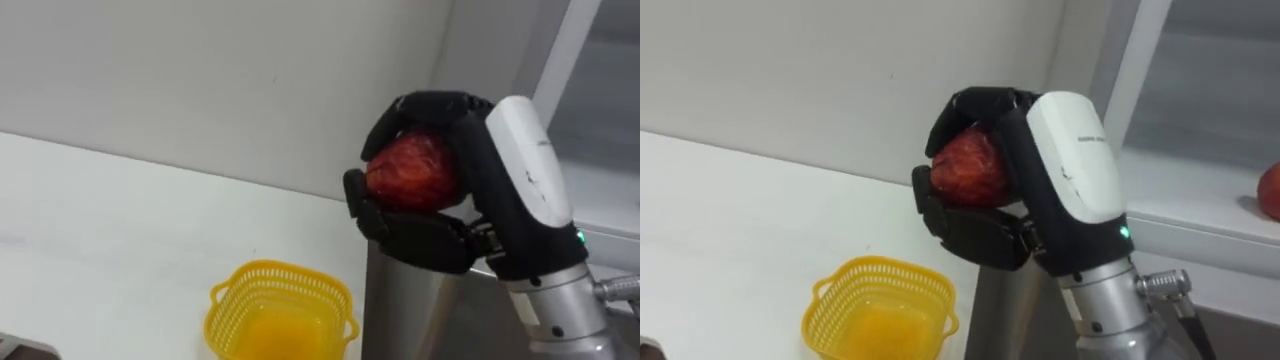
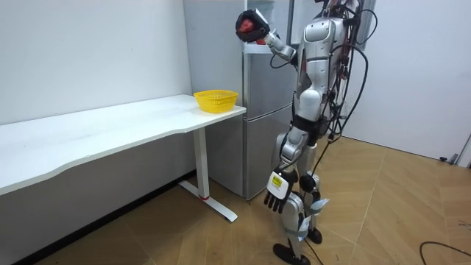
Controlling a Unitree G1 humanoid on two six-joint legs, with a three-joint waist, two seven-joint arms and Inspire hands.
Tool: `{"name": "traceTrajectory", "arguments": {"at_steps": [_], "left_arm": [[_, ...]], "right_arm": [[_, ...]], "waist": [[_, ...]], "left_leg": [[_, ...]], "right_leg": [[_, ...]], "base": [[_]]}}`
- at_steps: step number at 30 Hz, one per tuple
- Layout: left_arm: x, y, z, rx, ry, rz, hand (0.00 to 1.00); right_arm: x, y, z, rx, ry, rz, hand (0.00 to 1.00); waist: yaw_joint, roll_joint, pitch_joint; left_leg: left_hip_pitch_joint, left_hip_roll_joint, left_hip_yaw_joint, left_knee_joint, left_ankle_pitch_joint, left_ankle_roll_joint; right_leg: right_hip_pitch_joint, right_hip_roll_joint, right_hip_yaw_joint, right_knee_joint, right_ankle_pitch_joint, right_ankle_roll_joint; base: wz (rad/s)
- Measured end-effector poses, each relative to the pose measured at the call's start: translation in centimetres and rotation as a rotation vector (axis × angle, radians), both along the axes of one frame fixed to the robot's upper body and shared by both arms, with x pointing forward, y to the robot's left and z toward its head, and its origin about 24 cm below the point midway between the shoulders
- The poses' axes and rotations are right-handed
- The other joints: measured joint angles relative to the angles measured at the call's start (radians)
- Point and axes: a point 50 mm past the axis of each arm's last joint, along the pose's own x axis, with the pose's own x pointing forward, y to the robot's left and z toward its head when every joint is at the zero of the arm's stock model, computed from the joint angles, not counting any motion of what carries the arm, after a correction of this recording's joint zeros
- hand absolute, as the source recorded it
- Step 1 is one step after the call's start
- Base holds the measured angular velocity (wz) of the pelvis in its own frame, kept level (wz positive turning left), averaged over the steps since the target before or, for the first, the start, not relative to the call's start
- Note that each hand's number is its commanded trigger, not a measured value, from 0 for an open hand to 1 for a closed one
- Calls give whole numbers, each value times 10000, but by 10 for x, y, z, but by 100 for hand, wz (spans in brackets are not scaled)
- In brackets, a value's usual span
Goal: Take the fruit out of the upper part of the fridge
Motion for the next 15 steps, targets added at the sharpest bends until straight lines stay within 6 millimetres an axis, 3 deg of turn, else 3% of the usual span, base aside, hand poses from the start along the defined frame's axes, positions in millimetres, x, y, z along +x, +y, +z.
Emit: {"name": "traceTrajectory", "arguments": {"at_steps": [2,4,8,10,15], "left_arm": [[1,4,1,104,-10,-30,0],[1,5,2,179,-59,0,0],[1,8,3,218,-84,125,0],[2,11,4,260,-26,133,0],[2,14,5,215,101,144,0]], "right_arm": [[9,3,-9,-318,619,58,100],[20,1,-19,-793,1267,-199,100],[30,-6,-28,-1006,1788,-625,100],[39,-14,-36,-1289,2306,-943,100],[57,-25,-47,-1580,3199,-1574,100]], "waist": [[-3,-70,-8],[257,-165,-21],[428,-364,-75],[476,-537,-30],[654,-706,59]], "left_leg": [[-4,-9,-65,26,0,0],[-75,-49,-196,45,1,2],[-146,-103,-379,40,3,6],[-185,-118,-520,137,3,5],[-317,-122,-648,260,-6,-1]], "right_leg": [[9,-22,-129,15,-1,2],[14,-40,-162,20,-4,7],[38,-87,-423,30,-19,31],[117,-80,-468,34,-19,31],[126,-70,-561,15,-19,31]], "base": [[18],[8],[16],[25],[8]]}}
